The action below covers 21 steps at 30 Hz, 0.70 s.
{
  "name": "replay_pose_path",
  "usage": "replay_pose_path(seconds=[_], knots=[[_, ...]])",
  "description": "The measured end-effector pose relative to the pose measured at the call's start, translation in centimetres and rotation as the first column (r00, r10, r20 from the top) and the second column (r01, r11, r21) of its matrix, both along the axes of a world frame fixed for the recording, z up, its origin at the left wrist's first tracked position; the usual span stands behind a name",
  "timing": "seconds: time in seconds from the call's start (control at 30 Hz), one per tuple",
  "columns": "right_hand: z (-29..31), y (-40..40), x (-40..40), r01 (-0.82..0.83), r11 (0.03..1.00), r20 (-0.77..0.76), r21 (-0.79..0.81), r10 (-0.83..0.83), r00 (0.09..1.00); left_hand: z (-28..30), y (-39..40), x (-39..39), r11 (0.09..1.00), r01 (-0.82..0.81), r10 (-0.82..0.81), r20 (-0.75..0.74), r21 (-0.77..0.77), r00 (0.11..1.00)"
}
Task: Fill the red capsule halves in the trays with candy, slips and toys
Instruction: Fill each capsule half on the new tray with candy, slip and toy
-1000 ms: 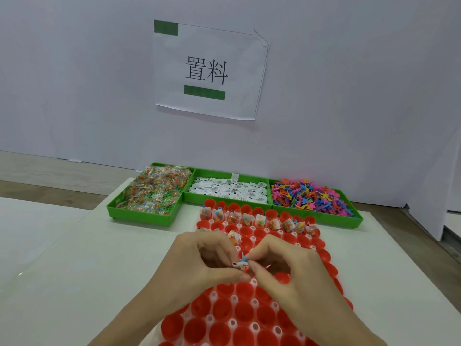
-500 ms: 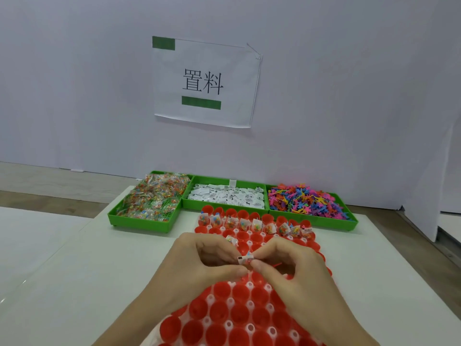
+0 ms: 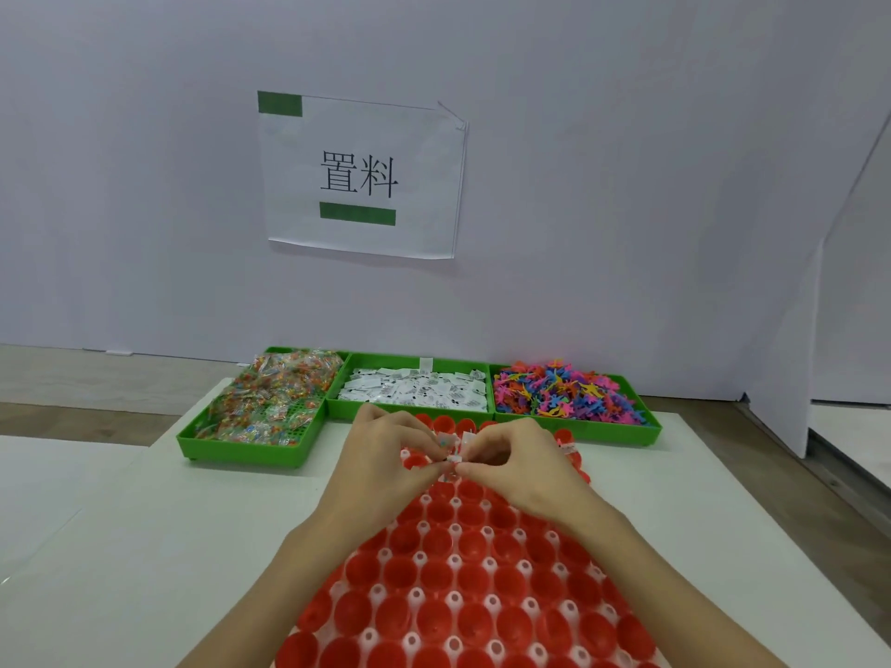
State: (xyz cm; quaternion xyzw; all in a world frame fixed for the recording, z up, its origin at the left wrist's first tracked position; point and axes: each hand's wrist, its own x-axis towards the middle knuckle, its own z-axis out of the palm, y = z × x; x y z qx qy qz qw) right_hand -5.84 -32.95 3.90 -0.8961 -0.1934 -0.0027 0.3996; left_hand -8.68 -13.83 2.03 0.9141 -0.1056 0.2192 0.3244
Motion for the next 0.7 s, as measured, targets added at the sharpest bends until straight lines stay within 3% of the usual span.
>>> replay_pose_path(seconds=[0.33,0.7], knots=[[-0.6,1.3,1.5,-0.004,0.984,0.015,-0.177,0.007,1.0,-1.1,1.2,1.1,0.991,0.003,-0.002,-0.013,0.133,1.0],[-0.7,2.3,1.2,-0.017,0.932,0.157,-0.361,0.079,0.984,-1.2,0.5,0.7,0.937,0.0,-0.042,0.112,0.351,0.993]])
